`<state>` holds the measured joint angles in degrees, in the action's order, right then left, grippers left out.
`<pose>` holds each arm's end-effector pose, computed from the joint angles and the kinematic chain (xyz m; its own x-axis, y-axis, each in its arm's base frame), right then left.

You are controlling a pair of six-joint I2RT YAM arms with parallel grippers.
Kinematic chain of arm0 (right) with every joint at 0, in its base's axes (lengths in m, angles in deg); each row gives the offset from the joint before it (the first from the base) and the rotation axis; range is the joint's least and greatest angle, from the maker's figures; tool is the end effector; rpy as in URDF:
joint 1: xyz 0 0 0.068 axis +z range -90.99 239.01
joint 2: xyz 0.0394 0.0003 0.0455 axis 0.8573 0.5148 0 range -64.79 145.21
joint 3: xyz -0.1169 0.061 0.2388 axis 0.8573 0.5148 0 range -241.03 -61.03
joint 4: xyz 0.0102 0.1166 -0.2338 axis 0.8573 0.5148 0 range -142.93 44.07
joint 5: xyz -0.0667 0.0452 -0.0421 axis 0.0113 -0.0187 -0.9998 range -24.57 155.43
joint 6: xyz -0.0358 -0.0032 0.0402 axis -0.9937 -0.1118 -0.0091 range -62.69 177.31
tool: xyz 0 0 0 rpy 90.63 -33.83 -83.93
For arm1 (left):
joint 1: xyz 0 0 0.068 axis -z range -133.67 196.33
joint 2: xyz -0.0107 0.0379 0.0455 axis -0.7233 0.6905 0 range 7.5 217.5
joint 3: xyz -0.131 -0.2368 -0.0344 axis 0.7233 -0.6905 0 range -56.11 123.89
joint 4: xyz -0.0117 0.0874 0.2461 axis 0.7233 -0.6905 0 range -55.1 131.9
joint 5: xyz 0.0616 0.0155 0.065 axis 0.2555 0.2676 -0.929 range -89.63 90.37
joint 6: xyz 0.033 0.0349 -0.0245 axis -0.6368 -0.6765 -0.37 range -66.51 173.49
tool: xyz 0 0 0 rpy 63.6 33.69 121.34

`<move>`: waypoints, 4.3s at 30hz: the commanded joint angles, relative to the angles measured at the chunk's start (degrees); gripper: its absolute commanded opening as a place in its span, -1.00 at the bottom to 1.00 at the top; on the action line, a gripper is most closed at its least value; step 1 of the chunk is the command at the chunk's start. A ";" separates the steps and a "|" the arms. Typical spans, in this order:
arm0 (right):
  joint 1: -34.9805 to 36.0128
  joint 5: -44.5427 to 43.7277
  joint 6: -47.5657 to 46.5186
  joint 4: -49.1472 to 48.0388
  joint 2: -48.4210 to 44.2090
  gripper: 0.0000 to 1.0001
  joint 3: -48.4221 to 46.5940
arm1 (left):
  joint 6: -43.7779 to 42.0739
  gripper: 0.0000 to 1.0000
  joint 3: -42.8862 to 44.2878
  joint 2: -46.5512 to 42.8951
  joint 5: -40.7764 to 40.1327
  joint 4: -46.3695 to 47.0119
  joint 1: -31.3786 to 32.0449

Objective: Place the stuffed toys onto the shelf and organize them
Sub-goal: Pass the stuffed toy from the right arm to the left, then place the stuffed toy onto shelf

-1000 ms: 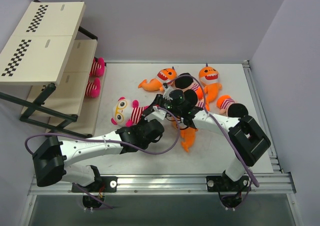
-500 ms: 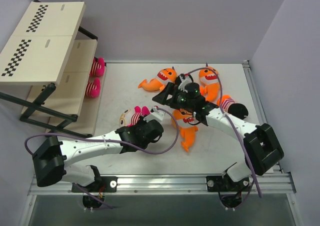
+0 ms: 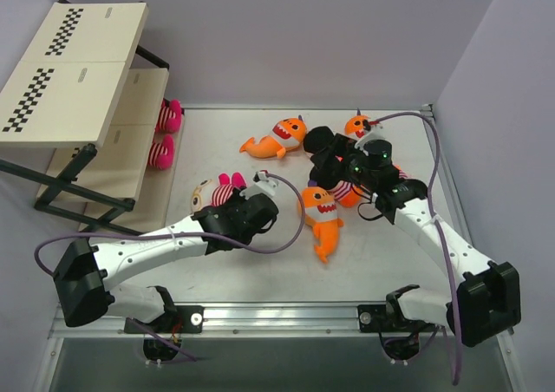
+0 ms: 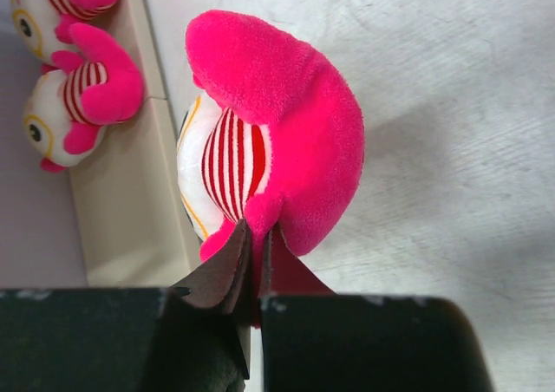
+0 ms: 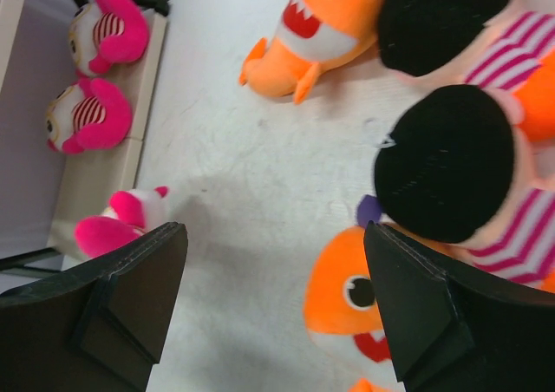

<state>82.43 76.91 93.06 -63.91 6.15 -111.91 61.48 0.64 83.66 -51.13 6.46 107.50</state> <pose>0.2651 0.1225 0.3181 -0.4504 0.4289 -0.7830 -0.3778 0.7031 0.6024 0.1514 -0.2171 0.2664 -0.4361 0.6127 -0.6591 0.2700 0.7877 0.5537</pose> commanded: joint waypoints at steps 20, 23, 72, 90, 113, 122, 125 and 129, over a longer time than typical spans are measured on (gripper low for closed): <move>-5.31 0.99 -6.21 0.87 -7.92 0.69 6.13 | -20.82 -0.95 -4.80 -11.04 4.22 1.52 -22.93; -6.10 2.22 -6.74 0.18 -7.74 0.70 6.49 | -20.47 -0.95 -5.95 -10.07 5.45 1.51 -23.64; 11.38 -5.24 -17.47 3.69 -9.41 0.70 3.50 | -28.99 -0.95 -2.96 7.07 7.65 4.67 -46.84; 11.56 -4.89 -17.47 3.16 -8.53 0.70 3.85 | -36.90 -0.95 -5.59 8.75 11.07 13.73 -48.69; 11.47 -3.58 -16.94 2.63 -8.36 0.70 3.85 | -34.89 -0.48 -6.21 4.70 10.90 11.36 -48.95; 10.86 -2.61 -16.59 3.51 -8.97 0.70 3.41 | -32.51 -0.29 -5.34 4.35 11.69 10.04 -48.95; 10.77 -2.26 -16.50 3.60 -8.89 0.70 2.97 | -31.72 -0.21 -5.25 3.56 12.22 9.60 -48.95; 10.59 -1.91 -16.32 3.60 -8.62 0.69 2.79 | -30.49 0.09 -5.42 1.80 13.18 9.25 -48.86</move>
<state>93.49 74.00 76.69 -59.15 -1.70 -106.40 29.00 -6.77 88.62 -39.22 16.10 58.95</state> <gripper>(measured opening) 0.849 0.513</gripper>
